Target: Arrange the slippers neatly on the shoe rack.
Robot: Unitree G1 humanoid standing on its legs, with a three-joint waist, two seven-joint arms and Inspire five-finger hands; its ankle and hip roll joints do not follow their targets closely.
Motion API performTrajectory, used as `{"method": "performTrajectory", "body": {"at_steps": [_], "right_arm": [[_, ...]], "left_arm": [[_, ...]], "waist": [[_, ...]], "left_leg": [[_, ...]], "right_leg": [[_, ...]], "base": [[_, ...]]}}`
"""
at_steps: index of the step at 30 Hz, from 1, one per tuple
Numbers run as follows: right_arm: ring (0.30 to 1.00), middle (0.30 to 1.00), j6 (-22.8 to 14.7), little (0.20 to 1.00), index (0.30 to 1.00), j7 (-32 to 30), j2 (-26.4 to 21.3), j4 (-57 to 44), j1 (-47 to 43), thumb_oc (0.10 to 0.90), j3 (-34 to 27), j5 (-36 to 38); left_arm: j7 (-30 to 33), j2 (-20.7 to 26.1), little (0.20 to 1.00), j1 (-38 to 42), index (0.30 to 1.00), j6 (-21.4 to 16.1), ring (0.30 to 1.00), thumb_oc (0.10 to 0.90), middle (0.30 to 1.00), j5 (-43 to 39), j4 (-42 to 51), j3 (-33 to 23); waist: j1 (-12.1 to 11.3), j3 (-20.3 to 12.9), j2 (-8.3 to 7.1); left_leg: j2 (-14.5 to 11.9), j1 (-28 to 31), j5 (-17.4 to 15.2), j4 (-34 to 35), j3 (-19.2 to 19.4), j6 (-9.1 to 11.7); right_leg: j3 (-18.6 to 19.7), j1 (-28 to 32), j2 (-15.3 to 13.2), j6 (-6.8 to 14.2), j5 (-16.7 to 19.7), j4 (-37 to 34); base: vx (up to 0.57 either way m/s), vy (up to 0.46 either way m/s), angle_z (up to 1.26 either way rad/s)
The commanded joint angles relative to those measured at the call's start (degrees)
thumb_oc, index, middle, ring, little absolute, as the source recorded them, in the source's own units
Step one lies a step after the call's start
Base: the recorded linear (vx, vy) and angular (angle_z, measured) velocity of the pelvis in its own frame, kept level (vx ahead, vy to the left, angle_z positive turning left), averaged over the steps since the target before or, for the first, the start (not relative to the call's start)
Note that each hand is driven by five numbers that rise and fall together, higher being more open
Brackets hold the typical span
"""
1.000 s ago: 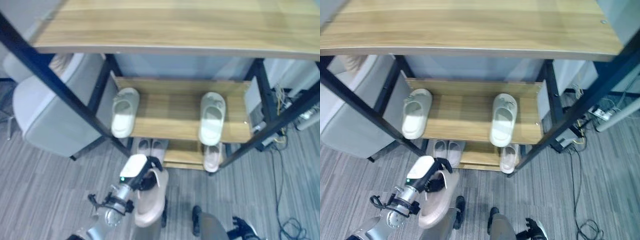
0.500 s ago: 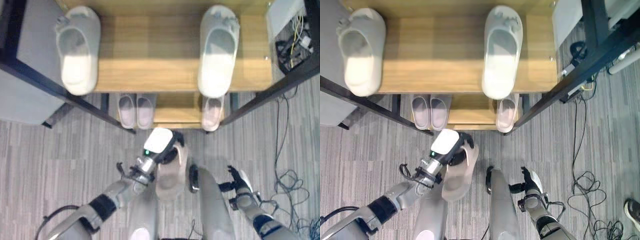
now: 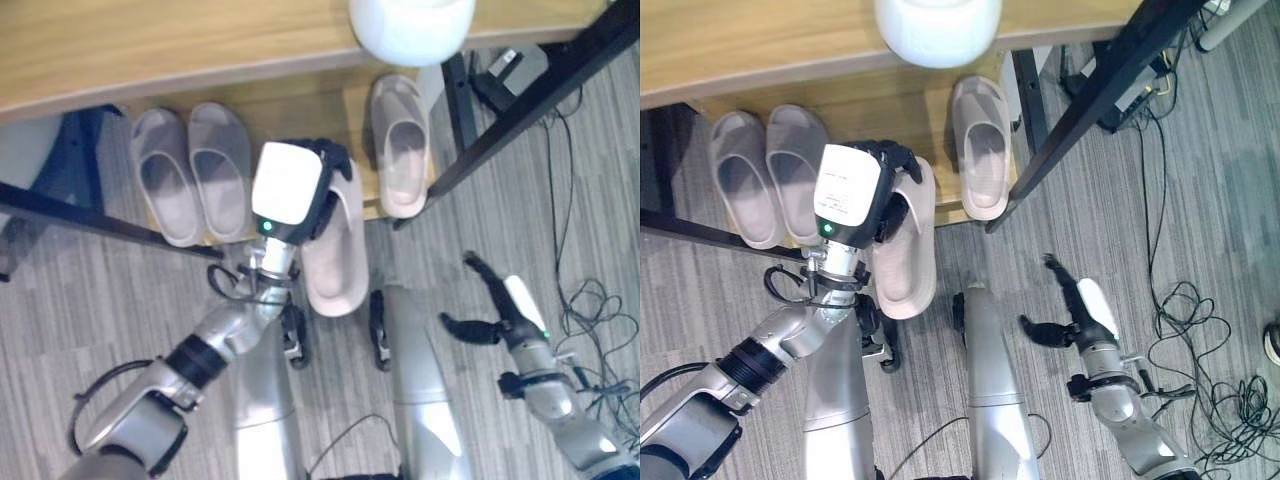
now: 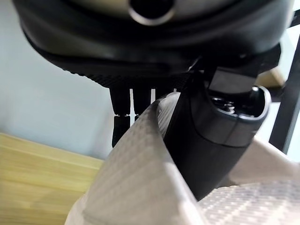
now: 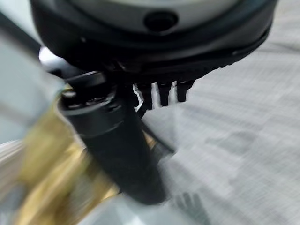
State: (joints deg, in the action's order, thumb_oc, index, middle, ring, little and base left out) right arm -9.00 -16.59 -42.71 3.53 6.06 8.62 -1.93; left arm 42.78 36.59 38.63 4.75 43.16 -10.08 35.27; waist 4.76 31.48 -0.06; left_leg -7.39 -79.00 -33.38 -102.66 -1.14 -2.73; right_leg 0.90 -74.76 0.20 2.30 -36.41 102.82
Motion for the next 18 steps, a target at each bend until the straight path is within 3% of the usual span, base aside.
{"method": "performTrajectory", "body": {"at_steps": [1,2,5,9,12,14,18], "right_arm": [[0.9,0.9,-2.56,0.9,0.9,0.18,-1.06,-8.42,4.58,0.8,-3.48,1.25],[0.9,0.9,-2.46,0.9,0.9,0.5,-1.71,-11.84,6.19,0.8,-5.85,2.29],[0.9,0.9,-2.95,0.9,0.9,0.81,-1.51,-15.53,8.5,0.8,-8.11,3.19],[0.9,0.9,-4.02,0.9,0.9,4.5,-2.45,-21.29,14.38,0.8,-9.07,7.02],[0.9,0.9,-4.03,0.9,0.9,5.87,-2.4,-21.52,16.72,0.8,-8.01,7.05],[0.9,0.9,-4.43,0.9,0.9,6.63,-1.32,-21.49,20.15,0.8,-7.29,7.39],[0.9,0.9,-5.1,0.9,0.9,7.55,-0.03,-21.48,23.2,0.8,-6.33,8.09]], "left_arm": [[2.51,-0.66,0.3,10.47,0.3,2.61,0.3,0.4,0.3,3.07,0.34,-2.64],[2.03,0.51,0.3,14.05,0.3,3.82,0.3,0.4,0.3,2.67,-1.86,-2.12],[1.29,2.4,0.3,16.77,0.3,5.01,0.3,0.4,0.3,2.74,-3.34,-1.8],[-1.95,7.62,0.3,28.06,0.3,6.64,0.3,0.4,0.3,2.65,-9.96,3.76],[-3.13,8.52,0.3,33.28,0.3,6.32,0.3,0.4,0.3,2.09,-13.85,7.54],[-3.76,10.8,0.3,41.34,0.3,6.54,0.3,0.4,0.3,-0.5,-21.8,13.88],[-4.33,11.53,0.3,45.68,0.3,6.04,0.3,0.4,0.3,-1.89,-25.33,17.62]], "waist": [[1.52,-1.68,0.13],[2.11,-1.68,0.12],[2.6,-1.68,0.16],[3.95,-1.68,-0.43],[4.54,-1.68,-0.68],[5.06,-1.68,-1.56],[4.74,-1.68,-2.71]], "left_leg": [[1.7,1.95,-6.79,-3.84,-4.31,-4.22],[2.26,-0.94,-7.93,-8.32,-5.39,-4.18],[2.47,-3.17,-8.64,-11.73,-5.89,-4.2],[2.53,-7.51,-9.63,-18.07,-6.8,-4.16],[2.65,-9.19,-9.71,-19.8,-6.84,-4.11],[2.41,-10.87,-9.94,-20.37,-7.18,-4.39],[2.14,-10.91,-10.41,-20.27,-6.86,-4.81]], "right_leg": [[-2.24,-1.69,-2.54,-0.23,1.29,-0.52],[-1.38,-4.62,-2.47,-0.23,0.18,4.6],[-0.5,-6.97,-2.15,-0.25,-0.24,8.46],[1.17,-10.72,-2.82,-1.02,-1.05,15.23],[1.67,-11.86,-2.99,-1.13,-1.3,17.12],[2.08,-13.41,-3.23,-1.66,-1.53,17.91],[2.11,-14.09,-3.38,-2.01,-1.85,18.06]], "base": [[0.03,0.071,-0.13],[0.03,0.083,-0.01],[0.03,0.056,0.02],[0.01,0.046,0.01],[-0.01,0.026,0.03],[-0.02,0.031,0.02],[-0.01,0.005,0.0]]}}
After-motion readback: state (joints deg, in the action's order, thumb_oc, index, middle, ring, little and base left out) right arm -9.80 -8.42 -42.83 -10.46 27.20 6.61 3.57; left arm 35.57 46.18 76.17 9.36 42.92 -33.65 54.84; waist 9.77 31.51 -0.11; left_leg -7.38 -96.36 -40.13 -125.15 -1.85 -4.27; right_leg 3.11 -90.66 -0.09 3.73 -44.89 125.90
